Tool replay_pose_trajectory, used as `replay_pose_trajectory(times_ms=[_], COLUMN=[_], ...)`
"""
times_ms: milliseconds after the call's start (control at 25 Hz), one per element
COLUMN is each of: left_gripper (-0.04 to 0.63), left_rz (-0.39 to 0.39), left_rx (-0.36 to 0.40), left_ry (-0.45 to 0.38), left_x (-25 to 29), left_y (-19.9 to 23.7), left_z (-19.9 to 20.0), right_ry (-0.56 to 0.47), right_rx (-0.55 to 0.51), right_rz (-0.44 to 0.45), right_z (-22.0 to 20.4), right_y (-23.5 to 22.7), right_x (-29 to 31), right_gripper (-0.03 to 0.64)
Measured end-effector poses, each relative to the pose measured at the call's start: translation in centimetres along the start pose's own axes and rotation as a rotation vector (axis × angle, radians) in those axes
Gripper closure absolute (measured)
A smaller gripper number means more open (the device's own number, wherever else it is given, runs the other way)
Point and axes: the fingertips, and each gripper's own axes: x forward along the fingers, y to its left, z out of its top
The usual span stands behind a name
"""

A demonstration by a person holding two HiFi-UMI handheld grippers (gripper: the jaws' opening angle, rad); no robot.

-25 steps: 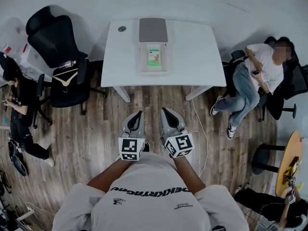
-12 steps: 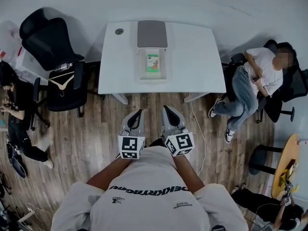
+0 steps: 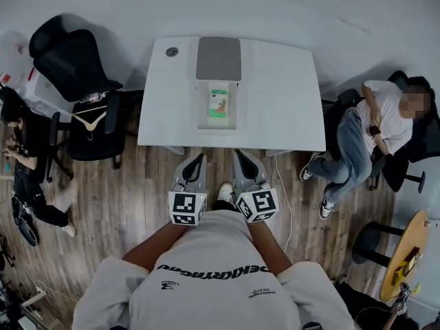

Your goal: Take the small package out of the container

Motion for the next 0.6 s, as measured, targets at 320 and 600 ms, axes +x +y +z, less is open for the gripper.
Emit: replay_pose_trajectory(times_ms=[320,600], left_gripper=[0.592,0.592], left_rz=[0.035,0.064], left_rx=[-0.022,-0.029], left_ry=[0.029,0.071], left_x=[4.7,7.4], left_y=[0.3,0.6], left_z=[0.5,0.1], right_ry=[0.02,0.06], right_rx=[0.003,0.007], right_rz=[0.02,0.023], right_z=[0.2,-0.9], right_y=[-3.5,-4.9], right_x=[2.7,4.0], right_gripper=[0.618,0.618])
